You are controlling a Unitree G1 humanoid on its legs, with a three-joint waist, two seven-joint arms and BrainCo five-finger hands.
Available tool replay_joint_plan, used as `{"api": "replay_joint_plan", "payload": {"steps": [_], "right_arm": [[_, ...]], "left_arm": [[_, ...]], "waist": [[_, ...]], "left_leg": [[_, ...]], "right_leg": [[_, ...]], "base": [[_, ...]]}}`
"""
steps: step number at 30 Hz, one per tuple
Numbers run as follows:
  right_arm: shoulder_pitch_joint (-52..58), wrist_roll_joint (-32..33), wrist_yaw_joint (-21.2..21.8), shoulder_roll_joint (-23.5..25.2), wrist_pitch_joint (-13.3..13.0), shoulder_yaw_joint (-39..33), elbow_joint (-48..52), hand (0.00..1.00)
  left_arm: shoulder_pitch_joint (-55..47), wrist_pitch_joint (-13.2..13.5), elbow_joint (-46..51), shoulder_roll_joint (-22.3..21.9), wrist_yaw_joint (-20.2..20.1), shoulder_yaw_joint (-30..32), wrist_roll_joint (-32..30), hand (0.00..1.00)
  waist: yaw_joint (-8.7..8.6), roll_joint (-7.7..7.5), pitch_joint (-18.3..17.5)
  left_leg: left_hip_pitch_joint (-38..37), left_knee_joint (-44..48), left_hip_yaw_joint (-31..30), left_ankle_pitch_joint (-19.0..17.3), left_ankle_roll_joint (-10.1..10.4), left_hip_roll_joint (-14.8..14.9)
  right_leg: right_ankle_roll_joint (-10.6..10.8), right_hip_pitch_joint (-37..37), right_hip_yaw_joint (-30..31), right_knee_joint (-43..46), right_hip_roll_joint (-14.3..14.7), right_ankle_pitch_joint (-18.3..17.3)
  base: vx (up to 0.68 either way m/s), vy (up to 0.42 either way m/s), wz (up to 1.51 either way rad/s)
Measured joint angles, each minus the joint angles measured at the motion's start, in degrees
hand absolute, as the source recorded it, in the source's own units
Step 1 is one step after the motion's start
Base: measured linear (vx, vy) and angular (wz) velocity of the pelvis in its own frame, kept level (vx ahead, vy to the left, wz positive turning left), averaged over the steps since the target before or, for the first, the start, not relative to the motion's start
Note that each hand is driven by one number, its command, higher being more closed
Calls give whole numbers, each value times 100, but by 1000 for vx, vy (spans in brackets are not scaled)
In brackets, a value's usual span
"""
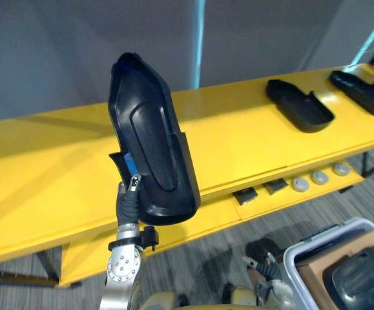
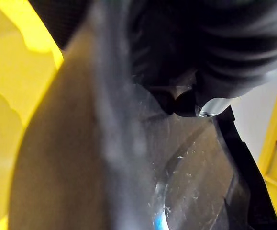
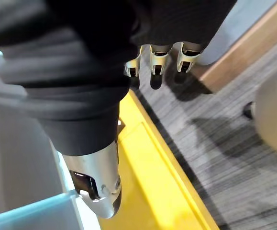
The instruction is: Walk over and take plastic housings, then place them on the shelf
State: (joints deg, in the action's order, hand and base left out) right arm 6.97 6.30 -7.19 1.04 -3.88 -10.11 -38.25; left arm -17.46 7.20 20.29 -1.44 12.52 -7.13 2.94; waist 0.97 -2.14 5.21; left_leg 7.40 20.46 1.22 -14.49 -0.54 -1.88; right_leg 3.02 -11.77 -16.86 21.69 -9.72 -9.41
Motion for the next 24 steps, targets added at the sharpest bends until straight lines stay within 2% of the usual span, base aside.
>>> {"api": "replay_joint_plan", "payload": {"steps": [3, 7, 11, 15, 18, 22, 24], "right_arm": [[-7, 4, -13, -129, -31, -25, 134, 0], [101, 7, -23, -156, -76, -112, 34, 0], [210, 6, -3, -77, -91, -83, -334, 0], [233, -17, -1, -90, -92, -84, -571, 0], [244, -148, 18, -103, -88, -81, -635, 0], [186, -246, 132, -154, -53, -87, -827, 0], [108, -256, 175, -163, -51, -87, -826, 0]], "left_arm": [[64, -3, -7, -153, 0, -90, 90, 100], [283, -1, -87, -130, 1, -230, 85, 100], [508, -21, -424, -105, 31, -197, -71, 100], [573, -83, -531, -6, 49, -188, -400, 100], [1019, -176, -672, 176, 157, -67, -616, 100], [1697, -281, -1294, 399, 321, 382, -785, 100], [2075, -384, -1774, 571, 479, 794, -815, 100]], "waist": [[-38, 45, -27], [-20, 19, -125], [-29, 29, -263], [-38, 48, -297], [-38, 44, -310], [-109, 74, -385], [-212, 90, -396]], "left_leg": [[-71, -296, -78, 105, 198, 207], [-338, -842, -6, 351, 330, 228], [-444, -1039, 45, 552, 432, 188], [-618, -1093, 117, 573, 417, 192], [-670, -1192, 205, 611, 390, 188], [-764, -1426, 236, 740, 327, 195], [-830, -1650, 315, 863, 275, 193]], "right_leg": [[-181, 251, -296, -430, 211, 108], [-188, 486, -355, -881, 314, 211], [-172, 785, -353, -1500, 384, 518], [-177, 1014, -275, -1790, 451, 697], [-160, 1045, -177, -1937, 476, 787], [-197, 1079, -126, -2126, 528, 973], [-213, 1083, -22, -2321, 569, 1157]], "base": [[178, -200, 24], [109, -75, 7], [74, 1, -2], [51, 19, -11], [6, 20, -11], [-36, 2, -11], [-81, -4, -20]]}}
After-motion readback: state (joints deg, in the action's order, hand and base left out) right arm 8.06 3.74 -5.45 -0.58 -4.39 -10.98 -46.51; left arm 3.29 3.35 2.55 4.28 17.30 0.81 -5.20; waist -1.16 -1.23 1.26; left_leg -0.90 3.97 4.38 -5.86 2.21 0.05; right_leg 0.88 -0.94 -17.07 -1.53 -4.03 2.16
